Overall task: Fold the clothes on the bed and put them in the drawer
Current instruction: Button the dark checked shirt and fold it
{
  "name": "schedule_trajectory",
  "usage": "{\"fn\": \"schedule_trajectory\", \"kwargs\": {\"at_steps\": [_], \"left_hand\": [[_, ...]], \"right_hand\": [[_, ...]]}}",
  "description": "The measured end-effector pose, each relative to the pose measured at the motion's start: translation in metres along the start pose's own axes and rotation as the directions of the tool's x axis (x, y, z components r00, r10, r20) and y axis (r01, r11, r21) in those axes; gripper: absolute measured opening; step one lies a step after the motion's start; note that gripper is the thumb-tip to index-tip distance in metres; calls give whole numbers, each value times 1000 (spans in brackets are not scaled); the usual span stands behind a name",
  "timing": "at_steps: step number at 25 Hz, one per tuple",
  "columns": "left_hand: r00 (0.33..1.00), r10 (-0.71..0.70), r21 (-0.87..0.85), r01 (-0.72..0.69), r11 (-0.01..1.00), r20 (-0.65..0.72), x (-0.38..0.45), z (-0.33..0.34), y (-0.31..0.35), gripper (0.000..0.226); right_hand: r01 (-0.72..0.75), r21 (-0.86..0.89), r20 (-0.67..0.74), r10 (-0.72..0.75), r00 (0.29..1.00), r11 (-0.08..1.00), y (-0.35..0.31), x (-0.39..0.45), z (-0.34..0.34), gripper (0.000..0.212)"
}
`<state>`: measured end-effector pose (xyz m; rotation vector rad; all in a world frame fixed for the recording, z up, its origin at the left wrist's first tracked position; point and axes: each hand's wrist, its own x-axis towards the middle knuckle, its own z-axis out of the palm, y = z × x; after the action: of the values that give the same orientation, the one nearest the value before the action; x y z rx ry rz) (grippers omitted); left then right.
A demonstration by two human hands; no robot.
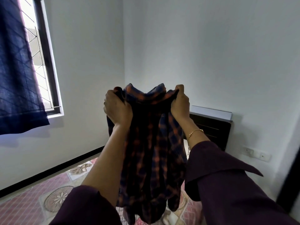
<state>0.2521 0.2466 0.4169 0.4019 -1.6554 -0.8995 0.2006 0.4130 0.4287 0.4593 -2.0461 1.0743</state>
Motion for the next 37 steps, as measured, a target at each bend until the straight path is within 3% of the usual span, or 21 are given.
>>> {"fn": "schedule_trajectory", "kwargs": {"at_steps": [3,10,15,22,28,32,37], "left_hand": [[998,59,133,-59,989,4,-26,-24,9,24],[964,225,192,-196,962,-140,-14,-74,50,24],[990,112,300,-132,945,82,-4,-74,25,38],[966,-155,439,51,897,206,-39,-42,-122,41],[899,-357,616,136,776,252,-24,48,-251,50],[814,-517,717,192,670,265,-13,141,-367,49],[690,-641,824,114,555,336,-44,219,-509,41]], "right_hand": [[-25,37,-28,26,999,999,-9,-25,-18,18],[61,25,-309,-51,950,998,-62,-37,-45,22],[-25,-71,-202,10,979,997,-47,-46,-16,23],[-124,-101,-10,124,992,987,20,-111,102,20],[-111,-213,175,149,973,971,108,-103,242,23],[-143,-296,364,250,897,944,198,-99,360,23],[-254,-384,500,431,752,888,308,-134,476,20]]}}
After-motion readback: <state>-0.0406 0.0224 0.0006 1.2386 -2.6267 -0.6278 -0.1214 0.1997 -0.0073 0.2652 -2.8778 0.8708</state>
